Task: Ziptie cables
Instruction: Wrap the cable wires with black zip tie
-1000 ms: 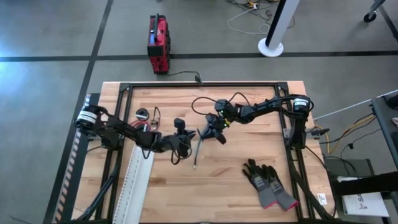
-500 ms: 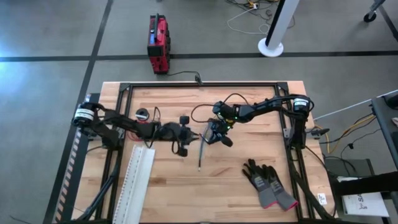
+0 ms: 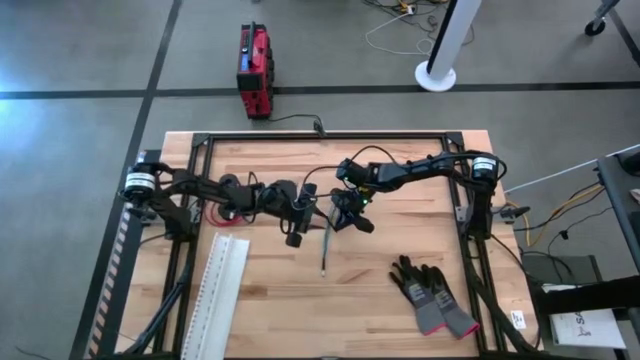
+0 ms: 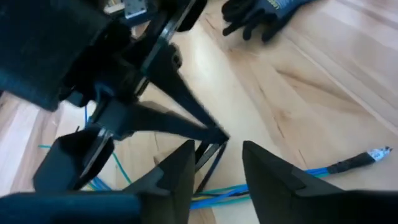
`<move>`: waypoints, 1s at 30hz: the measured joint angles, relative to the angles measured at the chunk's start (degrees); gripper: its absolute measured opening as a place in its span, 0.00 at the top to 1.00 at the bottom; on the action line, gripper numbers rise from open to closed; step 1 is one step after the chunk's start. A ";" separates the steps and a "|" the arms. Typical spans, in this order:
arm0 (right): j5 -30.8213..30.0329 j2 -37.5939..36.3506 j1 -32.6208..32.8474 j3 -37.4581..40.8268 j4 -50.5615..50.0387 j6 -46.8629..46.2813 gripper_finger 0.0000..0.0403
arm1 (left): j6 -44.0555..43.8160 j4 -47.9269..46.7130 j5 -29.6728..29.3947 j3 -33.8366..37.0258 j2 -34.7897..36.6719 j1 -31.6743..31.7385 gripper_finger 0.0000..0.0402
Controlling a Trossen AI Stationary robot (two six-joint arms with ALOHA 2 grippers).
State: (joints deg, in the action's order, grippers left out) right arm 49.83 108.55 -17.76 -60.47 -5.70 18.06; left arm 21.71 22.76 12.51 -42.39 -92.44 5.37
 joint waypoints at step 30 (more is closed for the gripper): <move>0.28 0.00 0.37 0.68 0.31 0.68 1.00 | 4.16 -6.40 5.01 -7.32 -6.27 2.58 0.75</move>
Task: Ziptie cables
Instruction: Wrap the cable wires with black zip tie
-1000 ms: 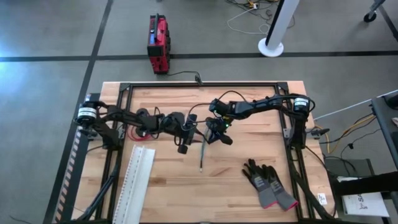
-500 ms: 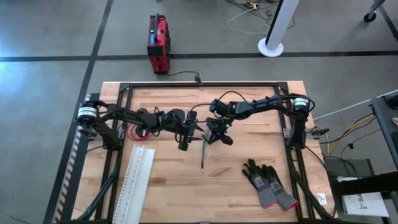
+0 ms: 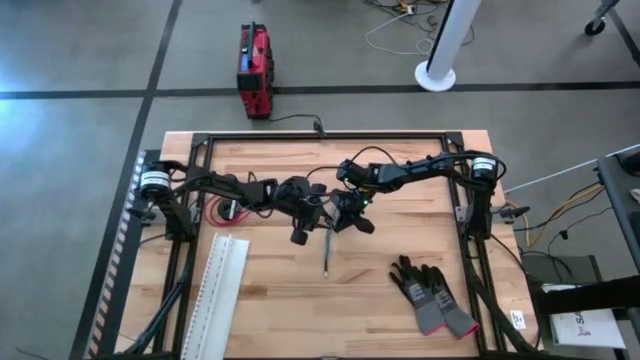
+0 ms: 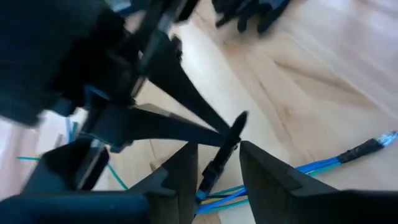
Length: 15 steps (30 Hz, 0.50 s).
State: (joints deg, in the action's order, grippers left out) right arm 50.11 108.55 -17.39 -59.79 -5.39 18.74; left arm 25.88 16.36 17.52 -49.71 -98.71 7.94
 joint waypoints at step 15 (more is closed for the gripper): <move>-0.04 -0.02 0.02 0.04 -0.33 0.33 1.00 | 1.71 -9.25 2.62 -4.12 -0.51 -0.01 0.77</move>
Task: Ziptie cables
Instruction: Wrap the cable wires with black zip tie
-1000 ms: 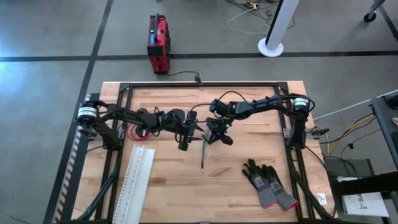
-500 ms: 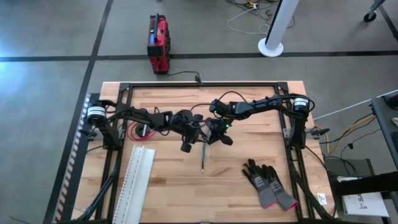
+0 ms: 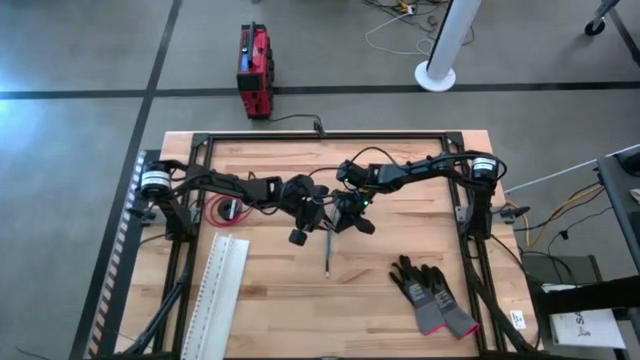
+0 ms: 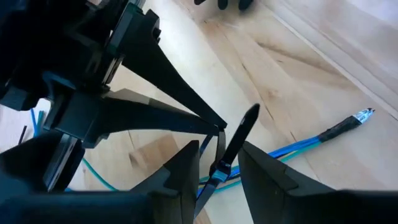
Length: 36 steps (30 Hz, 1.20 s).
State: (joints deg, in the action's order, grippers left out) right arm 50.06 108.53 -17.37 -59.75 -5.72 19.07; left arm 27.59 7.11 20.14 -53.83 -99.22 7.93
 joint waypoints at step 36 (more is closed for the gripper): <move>-0.11 0.00 -0.02 0.02 0.21 -1.14 1.00 | 1.70 -3.04 -1.73 0.05 2.23 -0.32 0.98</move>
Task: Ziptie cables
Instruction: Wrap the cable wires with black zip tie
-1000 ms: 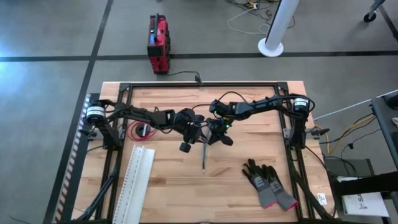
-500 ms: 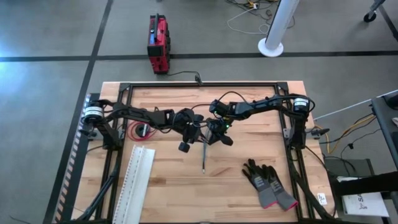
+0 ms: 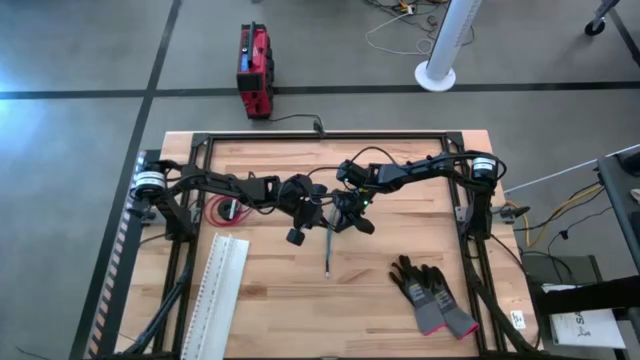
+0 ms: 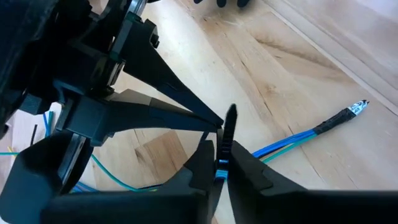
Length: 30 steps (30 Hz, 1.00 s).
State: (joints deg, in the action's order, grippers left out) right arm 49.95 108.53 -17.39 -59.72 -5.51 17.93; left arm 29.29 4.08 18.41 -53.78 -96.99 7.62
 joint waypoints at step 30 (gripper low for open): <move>-62.78 -14.70 20.67 20.22 36.19 -21.57 0.75 | -7.60 0.27 -4.44 0.07 0.00 0.36 0.99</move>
State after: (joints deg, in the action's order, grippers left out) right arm -12.83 93.83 3.28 -39.50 30.69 -3.64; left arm 21.69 4.35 13.98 -53.71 -96.99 7.98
